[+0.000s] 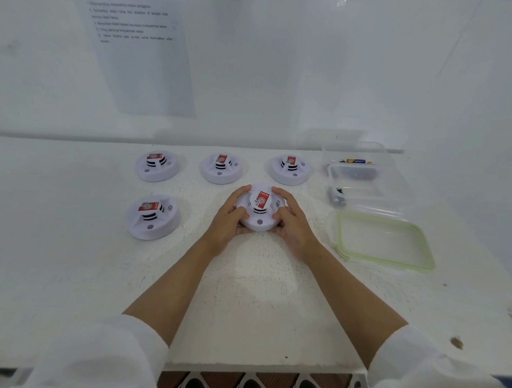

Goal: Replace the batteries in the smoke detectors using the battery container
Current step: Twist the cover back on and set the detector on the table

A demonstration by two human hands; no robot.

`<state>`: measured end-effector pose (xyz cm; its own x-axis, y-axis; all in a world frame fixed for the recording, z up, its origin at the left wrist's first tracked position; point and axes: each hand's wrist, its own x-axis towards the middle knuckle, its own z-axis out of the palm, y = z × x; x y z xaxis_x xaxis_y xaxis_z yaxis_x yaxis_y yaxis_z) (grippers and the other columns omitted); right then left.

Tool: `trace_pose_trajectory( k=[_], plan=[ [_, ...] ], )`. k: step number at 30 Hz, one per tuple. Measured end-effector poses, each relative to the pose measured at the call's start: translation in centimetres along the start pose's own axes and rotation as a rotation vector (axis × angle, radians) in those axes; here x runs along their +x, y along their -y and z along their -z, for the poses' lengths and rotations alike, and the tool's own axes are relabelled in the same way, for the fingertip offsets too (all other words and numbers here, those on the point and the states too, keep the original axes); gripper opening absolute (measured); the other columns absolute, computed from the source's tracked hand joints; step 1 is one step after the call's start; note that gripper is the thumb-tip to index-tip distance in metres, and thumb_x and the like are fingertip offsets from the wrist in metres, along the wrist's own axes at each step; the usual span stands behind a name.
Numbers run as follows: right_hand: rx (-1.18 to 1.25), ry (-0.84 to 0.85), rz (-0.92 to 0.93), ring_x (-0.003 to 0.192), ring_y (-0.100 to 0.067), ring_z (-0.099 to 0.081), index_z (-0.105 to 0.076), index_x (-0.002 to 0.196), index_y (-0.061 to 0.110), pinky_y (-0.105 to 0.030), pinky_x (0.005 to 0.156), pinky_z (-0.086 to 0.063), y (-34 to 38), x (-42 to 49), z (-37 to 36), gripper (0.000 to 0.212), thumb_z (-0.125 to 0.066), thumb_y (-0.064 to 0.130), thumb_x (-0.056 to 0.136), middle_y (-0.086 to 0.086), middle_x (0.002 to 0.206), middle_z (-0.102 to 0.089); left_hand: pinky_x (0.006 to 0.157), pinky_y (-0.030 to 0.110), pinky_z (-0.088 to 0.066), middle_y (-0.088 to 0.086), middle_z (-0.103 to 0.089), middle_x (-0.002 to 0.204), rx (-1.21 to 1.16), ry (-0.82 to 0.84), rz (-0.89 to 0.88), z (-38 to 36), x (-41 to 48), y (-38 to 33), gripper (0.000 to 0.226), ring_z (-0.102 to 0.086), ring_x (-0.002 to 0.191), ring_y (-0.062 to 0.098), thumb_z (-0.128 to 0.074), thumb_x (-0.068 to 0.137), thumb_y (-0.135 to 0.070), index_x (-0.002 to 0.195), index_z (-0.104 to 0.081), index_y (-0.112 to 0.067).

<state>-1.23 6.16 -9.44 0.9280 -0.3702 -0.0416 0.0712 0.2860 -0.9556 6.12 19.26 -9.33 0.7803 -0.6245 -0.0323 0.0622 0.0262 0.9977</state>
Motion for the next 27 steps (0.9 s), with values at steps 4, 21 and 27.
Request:
trace_pose_trajectory(
  k=[4,21,27],
  plan=[
    [-0.001,0.0,0.0,0.109,-0.023,-0.059,-0.053,0.114,0.03,-0.032,0.08,-0.056,0.01,0.02,0.04,0.038,-0.036,0.001,0.095,-0.007,0.124,-0.058,0.077,0.028,-0.057,-0.005,-0.049,0.127,-0.015,0.002,0.008,0.03,0.1,0.09,0.047,-0.057,0.105,0.01,-0.036,0.093,-0.001,0.131,-0.04,-0.029],
    [-0.074,-0.037,0.003,0.114,-0.024,-0.057,-0.053,0.117,0.028,-0.044,0.092,-0.051,-0.14,0.12,-0.15,0.04,-0.037,0.001,0.092,-0.005,0.125,-0.058,0.079,0.03,-0.057,-0.009,-0.052,0.123,0.002,-0.02,-0.002,-0.03,0.01,0.2,0.047,-0.057,0.106,0.011,-0.036,0.093,-0.002,0.13,-0.041,-0.03],
    [-0.149,-0.085,0.012,0.111,-0.027,-0.058,-0.053,0.118,0.026,-0.047,0.09,-0.051,0.32,-0.33,0.19,0.042,-0.042,-0.002,0.088,-0.007,0.124,-0.058,0.077,0.022,-0.055,-0.004,-0.048,0.13,0.112,0.009,-0.021,-0.16,0.01,-0.14,0.049,-0.055,0.108,0.009,-0.042,0.093,-0.001,0.131,-0.039,-0.032]
  ],
)
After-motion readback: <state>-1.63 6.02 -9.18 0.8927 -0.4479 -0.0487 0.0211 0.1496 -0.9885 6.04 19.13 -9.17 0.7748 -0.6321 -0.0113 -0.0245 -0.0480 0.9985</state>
